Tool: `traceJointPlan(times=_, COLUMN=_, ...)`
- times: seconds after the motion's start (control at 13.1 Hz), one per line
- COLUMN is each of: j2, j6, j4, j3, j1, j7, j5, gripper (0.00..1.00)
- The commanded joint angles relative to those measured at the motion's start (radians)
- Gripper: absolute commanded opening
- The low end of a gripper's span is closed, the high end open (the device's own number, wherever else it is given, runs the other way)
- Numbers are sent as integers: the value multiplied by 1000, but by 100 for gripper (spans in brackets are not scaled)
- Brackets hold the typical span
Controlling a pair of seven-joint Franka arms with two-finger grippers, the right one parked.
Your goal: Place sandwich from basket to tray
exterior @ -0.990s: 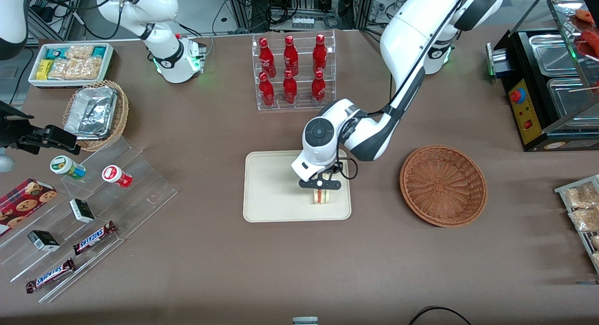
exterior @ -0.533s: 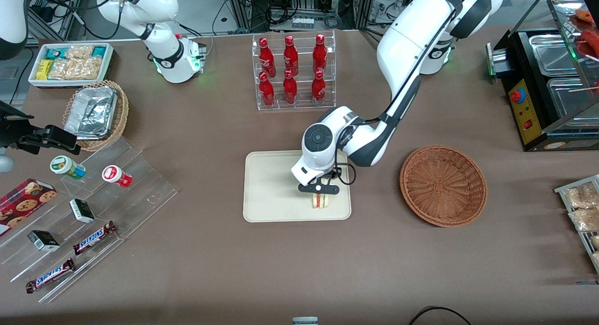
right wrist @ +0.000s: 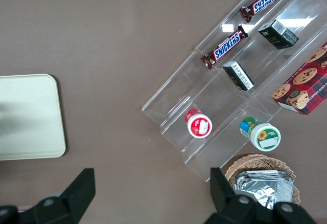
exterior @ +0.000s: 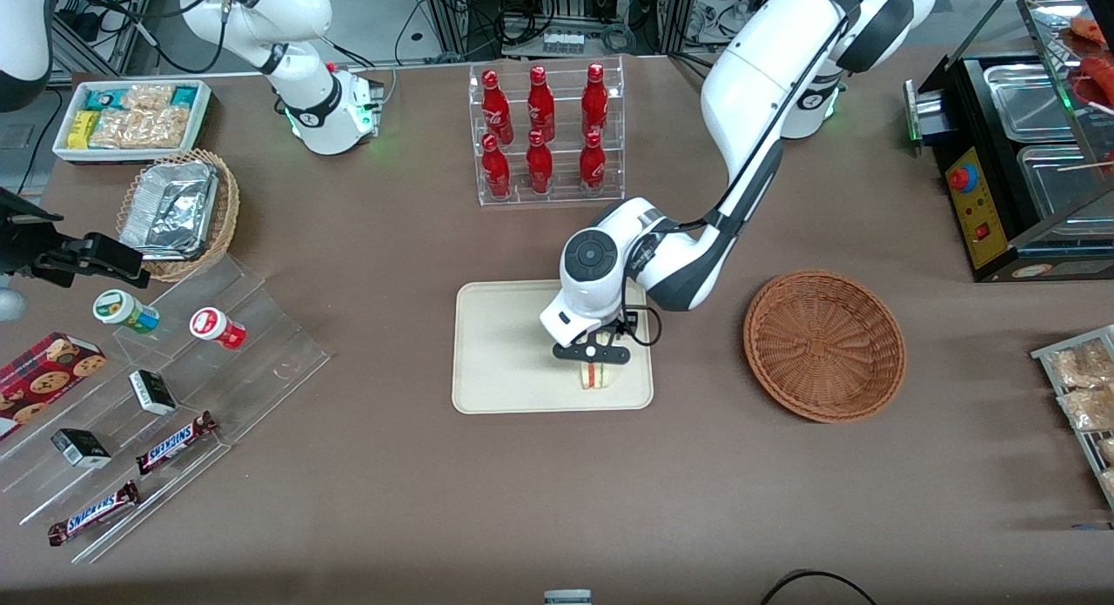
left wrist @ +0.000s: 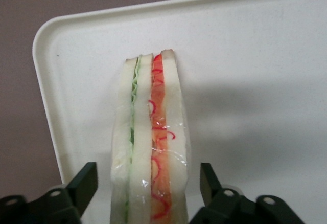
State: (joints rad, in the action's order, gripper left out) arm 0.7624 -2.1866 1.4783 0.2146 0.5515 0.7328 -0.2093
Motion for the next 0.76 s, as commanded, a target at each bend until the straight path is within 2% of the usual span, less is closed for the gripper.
traceJointPlan(times=0.0, j2=-41, j6=16, j4=-15, j3=-11, j1=4, j7=7, j5=-18, gripper=100)
traceJointPlan(times=0.46, j2=-169, j6=117, j4=-35, j3=-14, j1=-54, j7=7, j5=-2, gripper=100)
traceJointPlan(times=0.69, j2=-239, j6=171, j4=-32, j3=-11, j1=-146, j7=3, j5=4, gripper=100)
